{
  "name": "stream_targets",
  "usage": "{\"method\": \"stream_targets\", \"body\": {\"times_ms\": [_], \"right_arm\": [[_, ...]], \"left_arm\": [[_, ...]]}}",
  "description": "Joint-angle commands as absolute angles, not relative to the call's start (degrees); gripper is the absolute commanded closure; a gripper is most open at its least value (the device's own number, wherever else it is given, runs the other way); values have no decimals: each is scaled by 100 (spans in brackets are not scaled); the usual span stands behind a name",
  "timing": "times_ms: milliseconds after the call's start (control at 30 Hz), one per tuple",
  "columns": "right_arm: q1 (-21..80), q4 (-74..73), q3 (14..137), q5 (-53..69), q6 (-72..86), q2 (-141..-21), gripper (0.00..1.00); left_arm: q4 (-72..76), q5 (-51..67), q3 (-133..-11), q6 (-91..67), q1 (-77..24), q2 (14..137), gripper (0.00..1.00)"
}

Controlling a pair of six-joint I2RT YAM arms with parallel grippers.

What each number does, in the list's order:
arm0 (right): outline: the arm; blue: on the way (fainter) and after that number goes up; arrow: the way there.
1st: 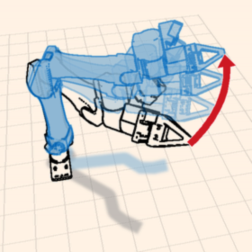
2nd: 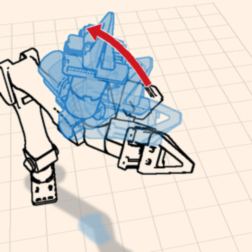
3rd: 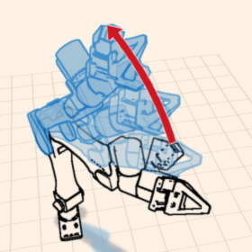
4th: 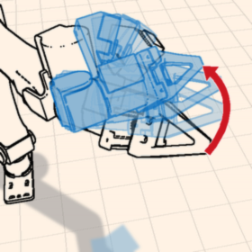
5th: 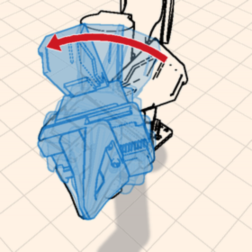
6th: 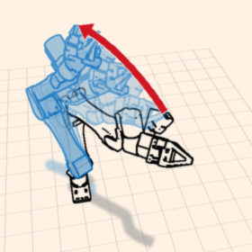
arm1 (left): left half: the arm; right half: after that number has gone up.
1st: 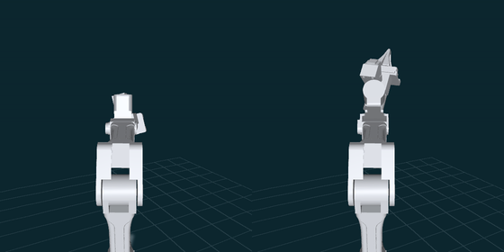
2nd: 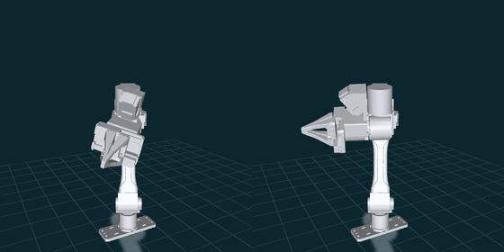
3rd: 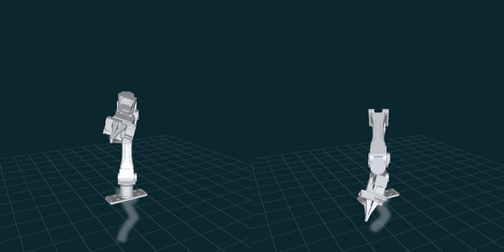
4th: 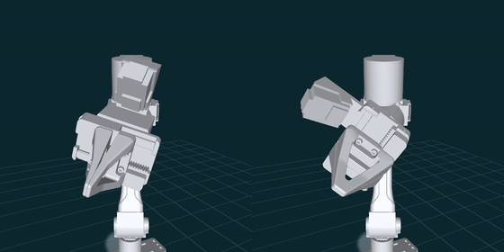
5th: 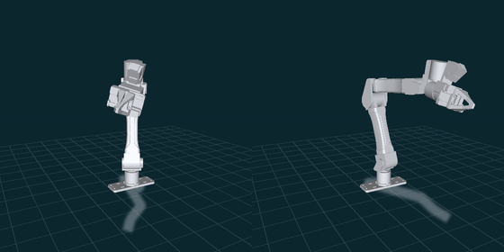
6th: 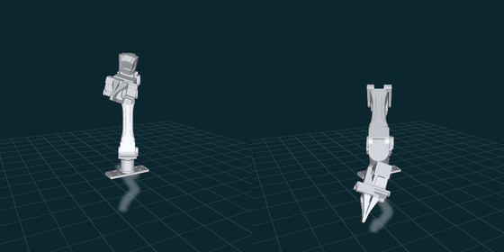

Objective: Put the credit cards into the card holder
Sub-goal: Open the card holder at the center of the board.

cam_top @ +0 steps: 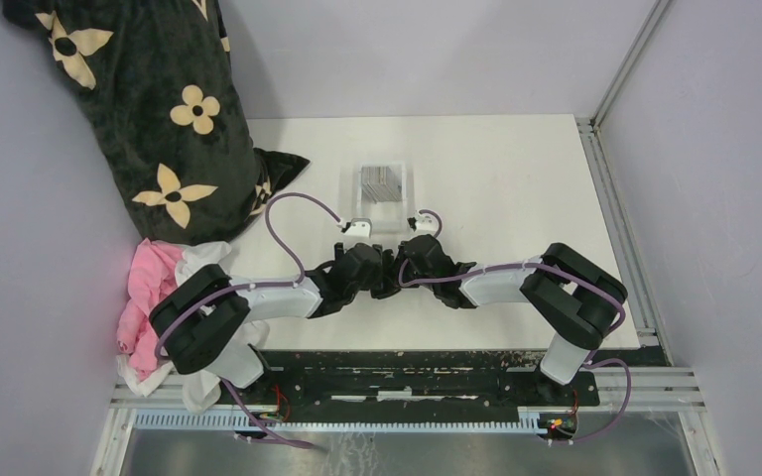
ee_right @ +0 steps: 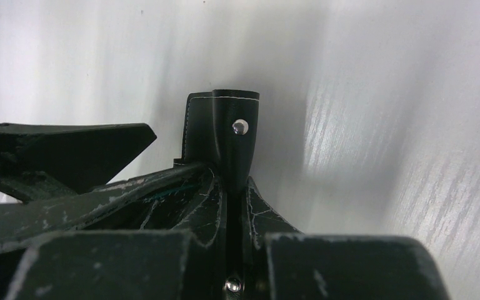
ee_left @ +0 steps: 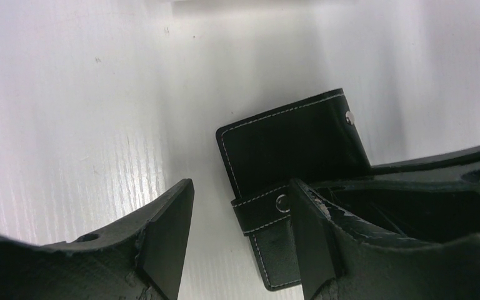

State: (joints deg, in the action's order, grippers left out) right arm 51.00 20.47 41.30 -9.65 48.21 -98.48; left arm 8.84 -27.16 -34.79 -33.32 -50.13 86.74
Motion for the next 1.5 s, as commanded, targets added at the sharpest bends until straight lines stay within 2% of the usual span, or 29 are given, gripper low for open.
{"method": "stream_targets", "body": {"times_ms": [0, 267, 1000, 1467], "right_arm": [[5142, 1696, 4123, -1141, 4680, -9762, 99], [5142, 1723, 4113, -1147, 4749, -9774, 99], [5142, 1726, 4124, -981, 4858, -9880, 99], [5142, 1828, 4064, -744, 5043, -9864, 99]], "left_arm": [[893, -2869, -3214, -3249, -5149, 8212, 35], [1168, -3168, -2783, -2999, -5556, 7826, 36], [2839, -5462, -2907, -1663, -6420, 9488, 36], [4356, -5824, -2740, -799, -6423, 10239, 37]]}}
